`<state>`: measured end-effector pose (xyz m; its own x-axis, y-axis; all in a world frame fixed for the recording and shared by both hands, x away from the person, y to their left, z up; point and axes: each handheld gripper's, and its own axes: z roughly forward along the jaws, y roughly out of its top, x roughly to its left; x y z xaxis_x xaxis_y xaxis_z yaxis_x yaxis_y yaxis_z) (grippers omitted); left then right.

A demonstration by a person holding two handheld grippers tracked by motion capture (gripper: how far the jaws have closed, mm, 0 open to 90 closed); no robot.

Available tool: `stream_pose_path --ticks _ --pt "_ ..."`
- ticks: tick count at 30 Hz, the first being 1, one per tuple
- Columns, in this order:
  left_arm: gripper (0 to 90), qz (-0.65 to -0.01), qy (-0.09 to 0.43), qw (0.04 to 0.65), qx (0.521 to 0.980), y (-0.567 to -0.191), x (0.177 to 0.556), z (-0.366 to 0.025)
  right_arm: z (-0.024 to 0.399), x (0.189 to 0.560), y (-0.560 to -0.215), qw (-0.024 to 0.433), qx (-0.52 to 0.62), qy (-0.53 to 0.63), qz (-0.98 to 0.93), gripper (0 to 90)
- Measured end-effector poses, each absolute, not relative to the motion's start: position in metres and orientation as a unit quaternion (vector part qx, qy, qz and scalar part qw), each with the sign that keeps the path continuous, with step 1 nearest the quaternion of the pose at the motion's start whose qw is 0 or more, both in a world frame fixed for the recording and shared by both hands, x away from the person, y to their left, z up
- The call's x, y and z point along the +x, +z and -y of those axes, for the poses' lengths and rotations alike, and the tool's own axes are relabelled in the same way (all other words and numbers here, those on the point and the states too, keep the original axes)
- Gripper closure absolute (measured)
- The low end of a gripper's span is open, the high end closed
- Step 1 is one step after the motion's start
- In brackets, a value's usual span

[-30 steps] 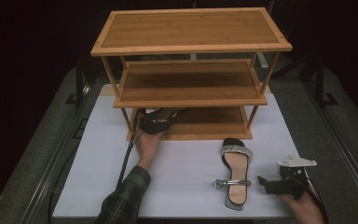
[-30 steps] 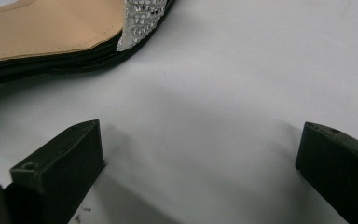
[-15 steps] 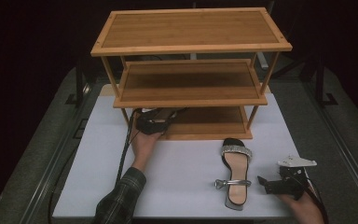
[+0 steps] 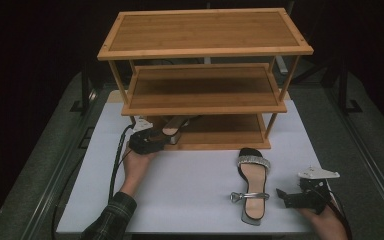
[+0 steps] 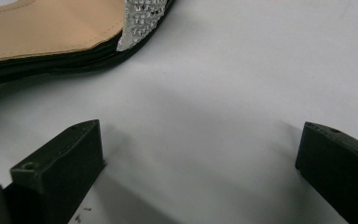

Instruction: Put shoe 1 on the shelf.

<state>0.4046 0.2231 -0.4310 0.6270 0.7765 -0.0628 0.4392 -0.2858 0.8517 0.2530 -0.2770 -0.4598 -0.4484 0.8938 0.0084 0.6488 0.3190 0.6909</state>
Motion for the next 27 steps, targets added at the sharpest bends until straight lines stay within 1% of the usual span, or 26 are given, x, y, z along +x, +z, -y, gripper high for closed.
stream_pose_path --ticks 2,4,9,18,20,21,22,27 --pt "49.4 -0.385 0.18 0.457 0.781 -0.431 0.404 -0.222 0.277 0.253 -0.46 0.192 0.489 0.319 -0.789 0.0" --pt "49.4 -0.394 0.175 0.458 0.777 -0.431 0.401 -0.219 0.277 0.253 -0.46 0.192 0.489 0.319 -0.789 0.0" --pt "49.8 -0.385 0.187 0.448 0.785 -0.429 0.4 -0.216 0.277 0.253 -0.46 0.192 0.489 0.319 -0.789 0.0" --pt "51.0 -0.371 0.192 0.459 0.784 -0.428 0.4 -0.202 0.277 0.253 -0.46 0.192 0.488 0.319 -0.789 0.0" --pt "53.0 -0.376 0.179 0.463 0.783 -0.426 0.4 -0.196 0.277 0.253 -0.46 0.192 0.488 0.319 -0.789 0.0" --pt "53.0 -0.369 0.19 0.459 0.785 -0.424 0.4 -0.194 0.277 0.253 -0.46 0.192 0.488 0.319 -0.789 0.0" --pt "53.1 -0.357 0.185 0.461 0.791 -0.422 0.402 -0.187 0.277 0.253 -0.46 0.192 0.488 0.319 -0.789 0.0" --pt "53.9 -0.352 0.184 0.461 0.793 -0.422 0.403 -0.174 0.277 0.253 -0.46 0.192 0.488 0.319 -0.789 0.0"
